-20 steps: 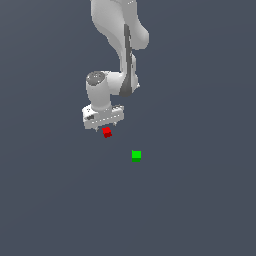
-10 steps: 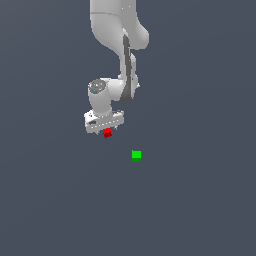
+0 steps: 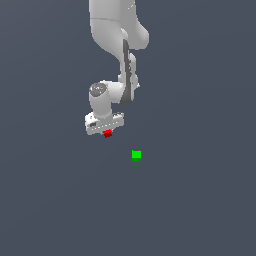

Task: Stack the red cube on top of the green cube.

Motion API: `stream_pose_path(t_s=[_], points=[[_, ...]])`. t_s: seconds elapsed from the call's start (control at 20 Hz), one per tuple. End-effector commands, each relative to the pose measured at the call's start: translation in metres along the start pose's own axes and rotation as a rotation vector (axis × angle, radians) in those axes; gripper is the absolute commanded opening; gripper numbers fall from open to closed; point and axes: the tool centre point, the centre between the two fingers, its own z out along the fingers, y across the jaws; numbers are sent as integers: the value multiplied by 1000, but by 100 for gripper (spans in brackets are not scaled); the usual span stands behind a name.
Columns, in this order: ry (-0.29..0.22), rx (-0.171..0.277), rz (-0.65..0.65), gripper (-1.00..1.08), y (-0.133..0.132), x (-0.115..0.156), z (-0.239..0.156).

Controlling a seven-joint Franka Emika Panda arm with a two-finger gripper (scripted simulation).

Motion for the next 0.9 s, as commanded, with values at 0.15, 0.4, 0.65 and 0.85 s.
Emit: stream_pose_path(t_s=[0.15,0.4,0.65,0.85], points=[[0,0,-1,-100,0,0,0],[0,0,0,-100,0,0,-1],[0,0,0,-100,0,0,-11],[0,0,0,-100,0,-1,-29]])
